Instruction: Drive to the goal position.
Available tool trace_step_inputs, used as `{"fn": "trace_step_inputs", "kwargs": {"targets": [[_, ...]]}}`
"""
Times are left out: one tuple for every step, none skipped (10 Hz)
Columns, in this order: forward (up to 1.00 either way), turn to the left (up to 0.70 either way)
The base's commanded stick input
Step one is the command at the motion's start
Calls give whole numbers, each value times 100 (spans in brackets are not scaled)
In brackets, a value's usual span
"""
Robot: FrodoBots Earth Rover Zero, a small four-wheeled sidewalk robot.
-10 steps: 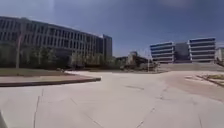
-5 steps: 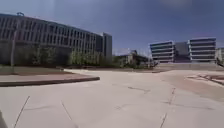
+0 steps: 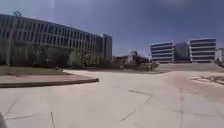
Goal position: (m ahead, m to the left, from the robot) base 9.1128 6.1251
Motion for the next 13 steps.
{"fn": "trace_step_inputs", "kwargs": {"targets": [[70, -1], [70, -1], [70, -1], [70, -1], [70, -1], [70, -1], [70, -1], [70, -1], [70, -1], [70, -1], [70, -1], [70, -1], [70, -1]]}}
